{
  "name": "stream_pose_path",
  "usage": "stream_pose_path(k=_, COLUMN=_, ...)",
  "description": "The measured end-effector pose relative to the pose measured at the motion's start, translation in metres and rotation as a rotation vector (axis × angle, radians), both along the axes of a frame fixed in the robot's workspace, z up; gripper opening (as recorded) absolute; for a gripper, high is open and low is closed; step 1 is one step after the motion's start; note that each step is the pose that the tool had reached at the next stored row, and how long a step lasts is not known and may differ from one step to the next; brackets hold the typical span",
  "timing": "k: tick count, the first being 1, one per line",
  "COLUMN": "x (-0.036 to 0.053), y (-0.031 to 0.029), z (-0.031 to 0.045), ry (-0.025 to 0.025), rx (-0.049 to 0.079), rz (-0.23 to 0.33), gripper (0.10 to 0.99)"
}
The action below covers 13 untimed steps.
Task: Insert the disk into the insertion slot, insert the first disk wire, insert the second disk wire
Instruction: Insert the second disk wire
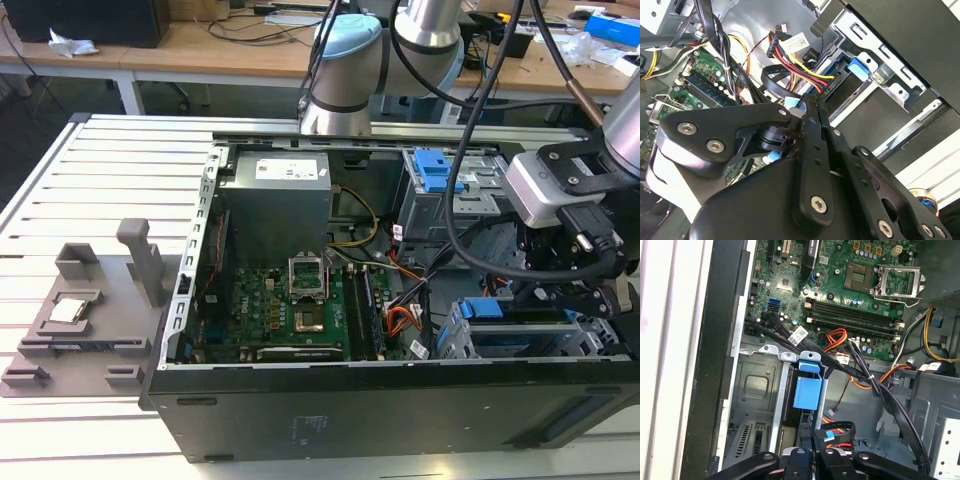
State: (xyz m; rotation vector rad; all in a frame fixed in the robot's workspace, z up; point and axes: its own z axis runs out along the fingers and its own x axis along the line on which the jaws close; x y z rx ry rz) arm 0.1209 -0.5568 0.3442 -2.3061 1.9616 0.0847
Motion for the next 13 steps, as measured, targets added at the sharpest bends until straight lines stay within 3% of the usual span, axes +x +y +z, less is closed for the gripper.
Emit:
stream_pose_path(k=8, x=0.0, y=-0.0005, z=0.0058, ry=-0.0001, rx=-0.001, rz=-0.028, gripper=0.133)
stream_pose_path(k=10, x=-0.0004, y=-0.0006, z=0.0058, ry=0.0, rx=-0.004, rz=-0.099, gripper=0.133)
stream_pose_path(k=13, x=-0.0031, y=-0.0058, z=0.0058, ry=-0.0001, rx=-0.004, rz=-0.099, gripper=0.133)
